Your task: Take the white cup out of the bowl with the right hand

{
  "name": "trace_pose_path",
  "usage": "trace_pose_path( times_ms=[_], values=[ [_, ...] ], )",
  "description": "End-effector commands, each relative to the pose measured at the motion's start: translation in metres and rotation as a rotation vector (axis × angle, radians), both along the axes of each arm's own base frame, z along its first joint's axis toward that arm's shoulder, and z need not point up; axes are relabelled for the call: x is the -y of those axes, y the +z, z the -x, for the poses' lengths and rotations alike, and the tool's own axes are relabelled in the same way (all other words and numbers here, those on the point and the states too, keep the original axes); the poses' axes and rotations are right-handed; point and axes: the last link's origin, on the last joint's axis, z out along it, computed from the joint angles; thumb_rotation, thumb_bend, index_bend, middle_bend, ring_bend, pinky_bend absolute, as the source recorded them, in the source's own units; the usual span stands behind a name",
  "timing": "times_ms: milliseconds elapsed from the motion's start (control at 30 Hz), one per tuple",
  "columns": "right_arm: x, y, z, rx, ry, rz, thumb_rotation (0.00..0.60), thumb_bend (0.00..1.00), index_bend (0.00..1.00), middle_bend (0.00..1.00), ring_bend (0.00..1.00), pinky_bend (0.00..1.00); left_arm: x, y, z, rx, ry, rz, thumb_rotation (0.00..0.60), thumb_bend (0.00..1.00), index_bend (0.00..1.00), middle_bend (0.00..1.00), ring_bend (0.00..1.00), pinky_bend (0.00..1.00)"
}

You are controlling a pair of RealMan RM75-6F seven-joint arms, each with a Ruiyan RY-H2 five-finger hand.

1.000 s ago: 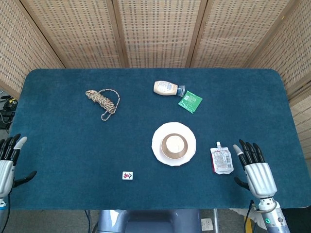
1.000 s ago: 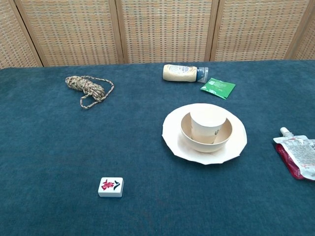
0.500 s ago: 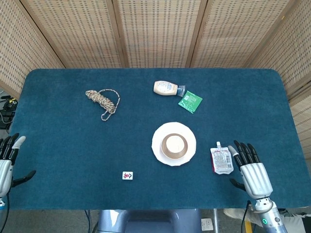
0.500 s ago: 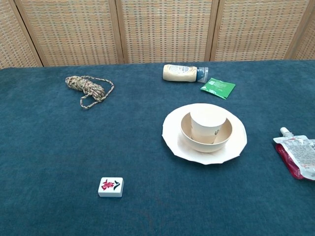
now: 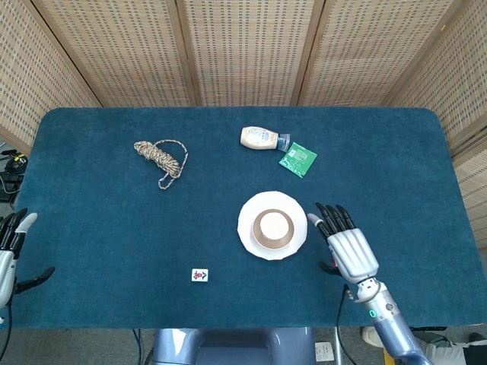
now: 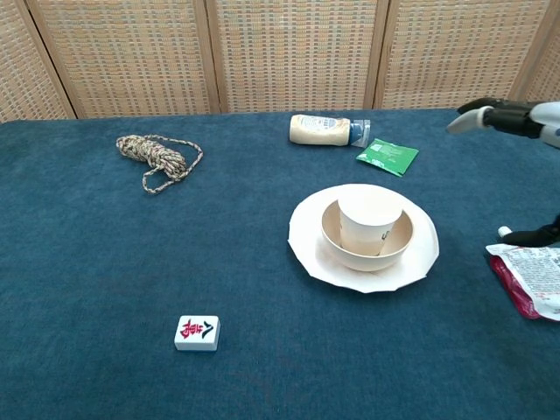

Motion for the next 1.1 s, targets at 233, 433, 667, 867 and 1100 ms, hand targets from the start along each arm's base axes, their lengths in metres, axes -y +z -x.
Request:
trace_pose_path(
  times_ms=[233, 433, 667, 867, 1100],
  values=[
    [0.034, -0.039, -0.05, -0.053, -0.021, -0.074, 0.6, 0.39, 0.18, 0.0, 0.0, 0.03, -0.001, 0.0, 0.001, 0.011, 0.003, 0.013, 0.6, 0.02, 0.0, 0.0, 0.0, 0.0],
    [0.044, -0.056, -0.061, -0.103, -0.034, -0.098, 0.6, 0.39, 0.18, 0.0, 0.0, 0.03, -0.002, 0.0, 0.002, 0.016, 0.001, 0.019, 0.6, 0.02, 0.0, 0.0, 0.0, 0.0],
    [0.053, -0.071, -0.067, -0.141, -0.051, -0.111, 0.6, 0.39, 0.18, 0.0, 0.0, 0.03, -0.003, -0.001, 0.002, 0.02, 0.005, 0.024, 0.6, 0.02, 0.0, 0.0, 0.0, 0.0],
    [0.059, -0.077, -0.065, -0.154, -0.069, -0.112, 0.6, 0.39, 0.19, 0.0, 0.0, 0.03, -0.003, -0.002, 0.002, 0.019, 0.004, 0.031, 0.6, 0.02, 0.0, 0.0, 0.0, 0.0],
    [0.064, -0.083, -0.065, -0.159, -0.08, -0.116, 0.6, 0.4, 0.23, 0.0, 0.0, 0.04, -0.003, -0.005, 0.002, 0.013, 0.005, 0.042, 0.6, 0.02, 0.0, 0.0, 0.0, 0.0]
  ],
)
